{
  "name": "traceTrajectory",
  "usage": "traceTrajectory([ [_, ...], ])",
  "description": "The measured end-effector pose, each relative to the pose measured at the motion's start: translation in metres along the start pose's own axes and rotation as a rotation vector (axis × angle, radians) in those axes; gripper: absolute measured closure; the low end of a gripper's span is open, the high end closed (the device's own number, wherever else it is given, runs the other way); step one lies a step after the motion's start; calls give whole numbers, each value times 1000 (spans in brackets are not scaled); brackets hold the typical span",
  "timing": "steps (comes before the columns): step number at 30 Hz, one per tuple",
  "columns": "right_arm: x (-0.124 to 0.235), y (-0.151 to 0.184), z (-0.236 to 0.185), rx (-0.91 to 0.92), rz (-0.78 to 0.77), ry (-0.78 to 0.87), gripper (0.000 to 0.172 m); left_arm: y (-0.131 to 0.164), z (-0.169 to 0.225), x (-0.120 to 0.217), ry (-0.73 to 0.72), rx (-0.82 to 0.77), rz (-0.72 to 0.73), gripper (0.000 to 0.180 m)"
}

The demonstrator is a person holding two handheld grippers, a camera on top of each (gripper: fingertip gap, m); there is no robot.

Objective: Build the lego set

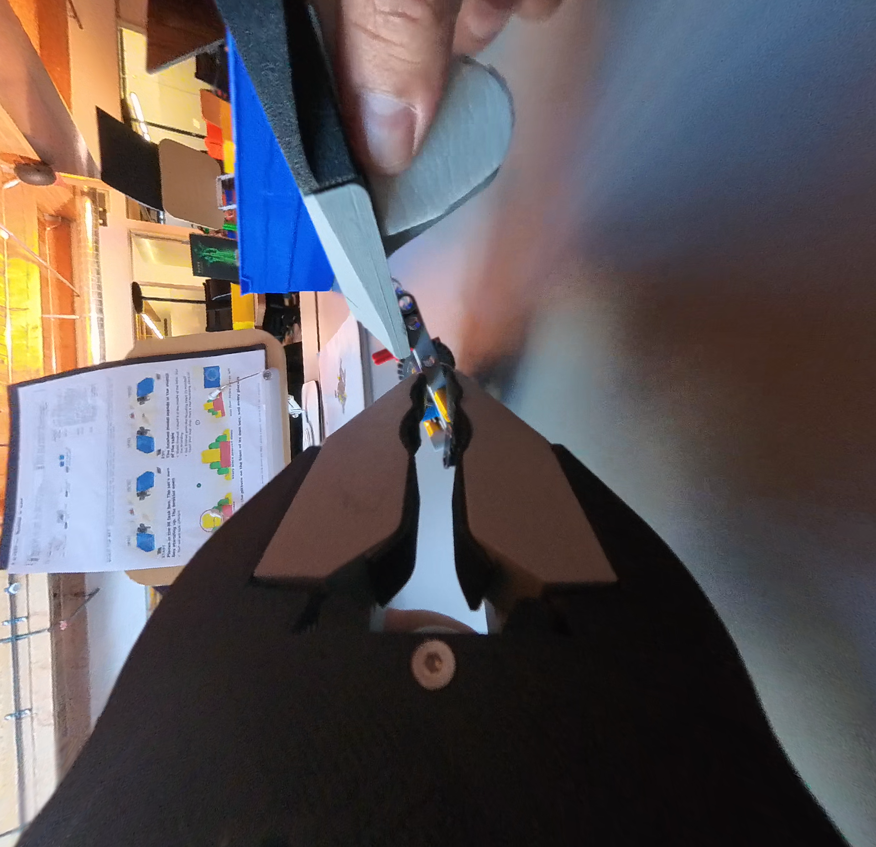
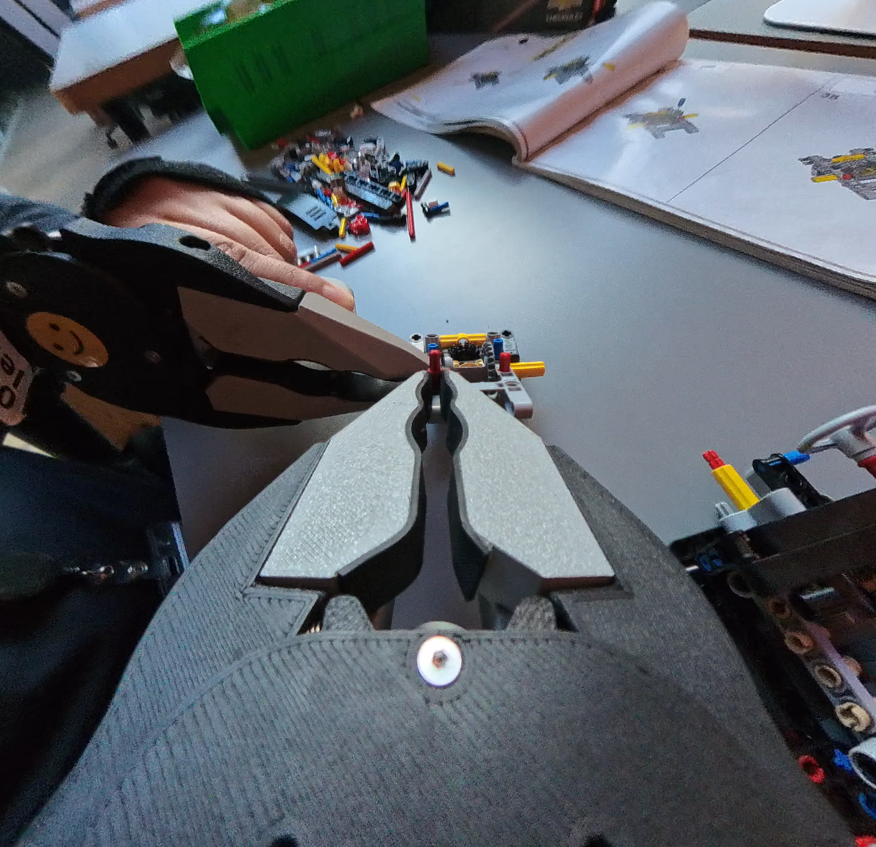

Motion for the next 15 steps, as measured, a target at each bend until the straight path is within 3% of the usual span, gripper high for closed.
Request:
traceTrajectory([
  [8,-3,-9,5,-62,191,44,172,5,-22,-1,-52,50,-22,177],
  [10,1,-15,9,-88,377,94,172,-8,-7,1,88,95,123,177],
  [11,-1,-16,16,-137,397,88,172,-20,11,1,99,36,132,177],
  [12,-3,-16,22,-184,390,54,172,-27,23,0,21,-59,111,177],
  [15,4,-16,22,-153,408,28,172,-12,16,-6,-19,118,84,175],
])
Point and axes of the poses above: each gripper's, where its closed fingertips meet, x back along the fingers, y out of its underside, z = x × y across the jaws, the point moved 10 cm from there along x, back along the fingers, and after that the axes turned 8 degrees about z, right-handed, at the moved point
